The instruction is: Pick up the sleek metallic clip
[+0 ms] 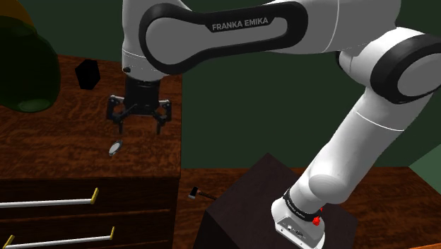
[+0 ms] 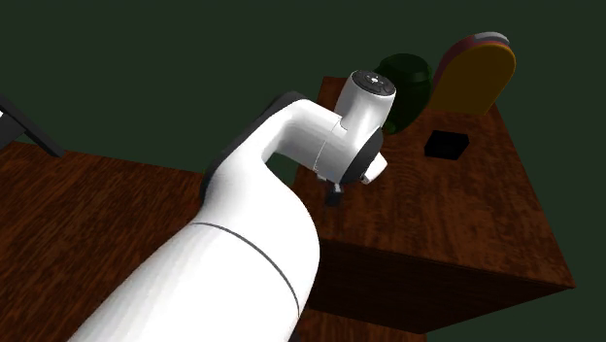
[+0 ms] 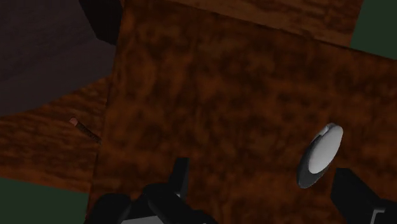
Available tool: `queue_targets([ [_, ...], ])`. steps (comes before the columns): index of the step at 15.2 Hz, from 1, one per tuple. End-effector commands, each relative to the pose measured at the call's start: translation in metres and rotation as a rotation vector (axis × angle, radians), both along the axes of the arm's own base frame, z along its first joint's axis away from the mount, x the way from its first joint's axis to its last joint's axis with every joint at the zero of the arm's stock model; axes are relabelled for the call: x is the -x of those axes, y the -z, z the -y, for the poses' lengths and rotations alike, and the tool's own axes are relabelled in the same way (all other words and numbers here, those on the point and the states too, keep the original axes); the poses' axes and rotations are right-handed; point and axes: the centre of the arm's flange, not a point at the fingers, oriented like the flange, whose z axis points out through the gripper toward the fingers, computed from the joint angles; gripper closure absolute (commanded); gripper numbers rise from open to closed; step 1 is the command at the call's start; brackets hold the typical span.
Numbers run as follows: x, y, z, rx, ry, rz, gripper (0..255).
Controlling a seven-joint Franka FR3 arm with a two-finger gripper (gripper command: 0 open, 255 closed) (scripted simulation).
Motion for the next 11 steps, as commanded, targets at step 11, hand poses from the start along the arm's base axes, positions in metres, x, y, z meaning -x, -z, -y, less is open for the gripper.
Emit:
queue_targets([
  [11, -0.041, 0.044, -0.042, -0.030, 0.077, 0.001, 0],
])
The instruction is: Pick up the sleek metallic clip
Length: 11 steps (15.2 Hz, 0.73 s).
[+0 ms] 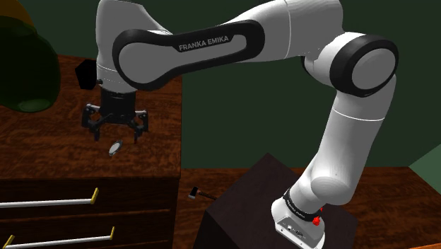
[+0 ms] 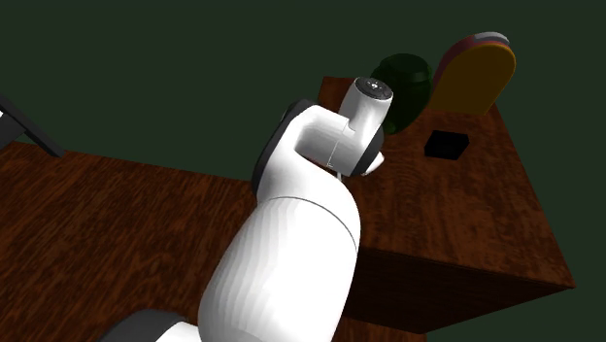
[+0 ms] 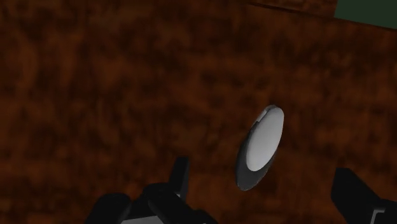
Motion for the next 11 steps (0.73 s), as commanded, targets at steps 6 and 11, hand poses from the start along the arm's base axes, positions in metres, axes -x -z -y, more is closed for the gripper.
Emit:
queue_targets([
  [6, -0.0007, 0.0073, 0.0004, 0.000, 0.000, 0.000, 255],
  [11, 0.0005, 0.0070, 0.0014, 0.000, 0.000, 0.001, 255],
])
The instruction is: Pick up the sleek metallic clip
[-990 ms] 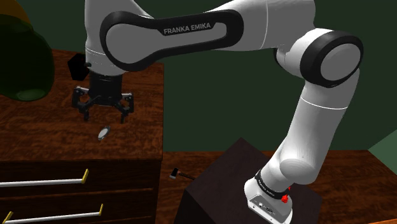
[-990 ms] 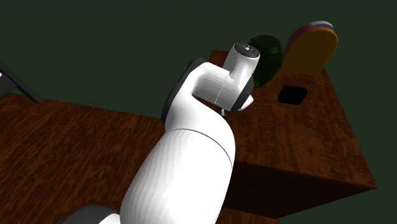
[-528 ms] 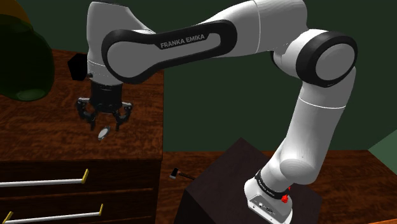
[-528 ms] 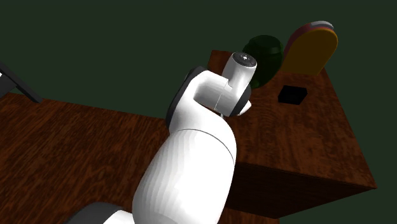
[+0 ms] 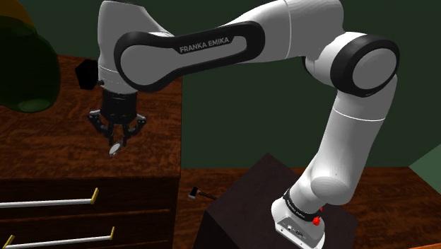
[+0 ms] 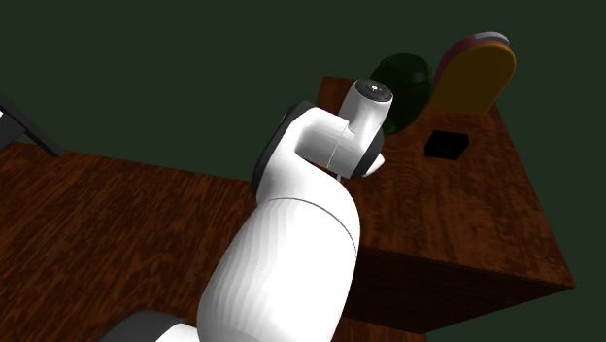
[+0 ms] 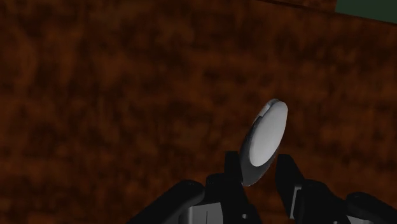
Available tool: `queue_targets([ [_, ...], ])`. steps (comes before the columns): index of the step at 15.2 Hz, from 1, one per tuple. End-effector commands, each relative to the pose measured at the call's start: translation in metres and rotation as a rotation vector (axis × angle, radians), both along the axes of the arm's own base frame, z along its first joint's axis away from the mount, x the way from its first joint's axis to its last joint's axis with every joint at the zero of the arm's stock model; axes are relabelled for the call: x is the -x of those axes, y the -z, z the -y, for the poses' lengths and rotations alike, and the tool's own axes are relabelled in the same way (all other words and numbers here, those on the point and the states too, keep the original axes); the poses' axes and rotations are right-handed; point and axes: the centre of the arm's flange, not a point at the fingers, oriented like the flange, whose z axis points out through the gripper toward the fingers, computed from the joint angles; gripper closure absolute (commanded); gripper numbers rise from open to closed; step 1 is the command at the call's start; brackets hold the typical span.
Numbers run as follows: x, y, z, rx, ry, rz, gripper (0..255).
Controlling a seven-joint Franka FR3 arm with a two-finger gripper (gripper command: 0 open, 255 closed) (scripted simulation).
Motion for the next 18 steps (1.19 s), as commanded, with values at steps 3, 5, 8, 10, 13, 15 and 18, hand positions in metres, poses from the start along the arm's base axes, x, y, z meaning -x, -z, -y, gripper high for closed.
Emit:
queue_targets([
  [3, 0.000, -0.006, -0.002, -0.001, -0.003, -0.006, 255],
  [5, -0.001, -0.017, -0.002, -0.001, -0.003, -0.006, 255],
  [8, -0.001, -0.032, -0.002, -0.001, -0.003, -0.006, 255],
  [10, -0.001, -0.043, -0.002, -0.001, -0.003, -0.006, 255],
  [13, -0.001, -0.059, -0.002, -0.001, -0.003, -0.006, 255],
  [15, -0.001, -0.069, -0.002, -0.001, -0.003, -0.006, 255],
  [18, -0.001, -0.076, -0.002, -0.001, -0.003, -0.006, 255],
])
